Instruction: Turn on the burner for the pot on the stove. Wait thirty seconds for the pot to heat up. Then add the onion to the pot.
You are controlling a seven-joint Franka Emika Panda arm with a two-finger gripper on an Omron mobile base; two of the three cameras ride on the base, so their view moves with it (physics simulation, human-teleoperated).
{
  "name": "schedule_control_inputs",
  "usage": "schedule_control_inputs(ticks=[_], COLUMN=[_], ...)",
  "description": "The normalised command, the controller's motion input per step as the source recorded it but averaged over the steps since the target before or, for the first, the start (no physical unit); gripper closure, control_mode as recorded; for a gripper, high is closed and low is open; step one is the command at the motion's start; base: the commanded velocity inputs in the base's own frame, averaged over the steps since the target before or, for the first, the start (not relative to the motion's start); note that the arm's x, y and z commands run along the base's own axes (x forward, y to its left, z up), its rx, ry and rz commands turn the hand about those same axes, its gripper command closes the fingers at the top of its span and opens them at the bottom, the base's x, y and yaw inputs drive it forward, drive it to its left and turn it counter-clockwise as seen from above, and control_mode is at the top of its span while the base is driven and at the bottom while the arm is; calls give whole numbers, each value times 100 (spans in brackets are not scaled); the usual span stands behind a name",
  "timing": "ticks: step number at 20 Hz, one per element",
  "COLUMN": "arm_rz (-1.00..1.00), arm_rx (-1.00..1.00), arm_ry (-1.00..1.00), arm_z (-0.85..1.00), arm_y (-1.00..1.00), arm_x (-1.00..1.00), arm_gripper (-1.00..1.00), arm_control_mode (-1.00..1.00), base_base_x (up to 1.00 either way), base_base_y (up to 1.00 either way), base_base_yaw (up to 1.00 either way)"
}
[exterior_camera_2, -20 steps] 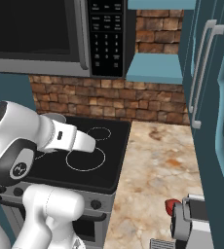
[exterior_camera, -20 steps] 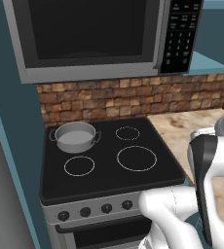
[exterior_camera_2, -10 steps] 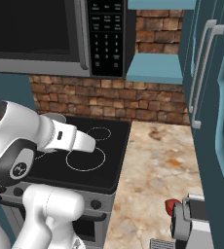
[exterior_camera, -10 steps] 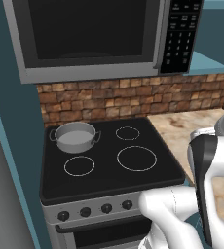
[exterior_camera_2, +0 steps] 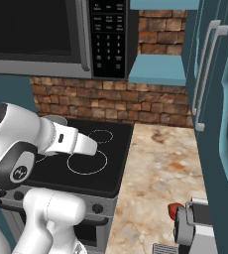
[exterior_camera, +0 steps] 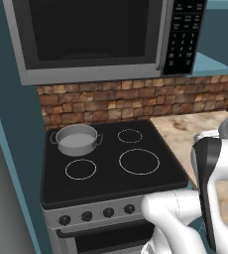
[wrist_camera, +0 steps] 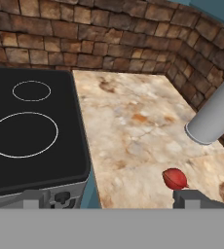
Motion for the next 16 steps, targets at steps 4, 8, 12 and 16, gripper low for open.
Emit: schedule_control_inputs(ticks=[4,8,12,16], arm_rz=[0,0,0,0], arm_rx=[0,0,0,0], arm_ry=[0,0,0,0], arm_z=[0,0,0,0], arm_y=[0,0,0,0], arm_x=[0,0,0,0], arm_gripper=[-100,-100,-100,-100], arm_control_mode=[-100,-100,-100,-100], base_base_x=[0,0,0,0], base_base_y=[0,0,0,0], base_base_yaw=[0,0,0,0])
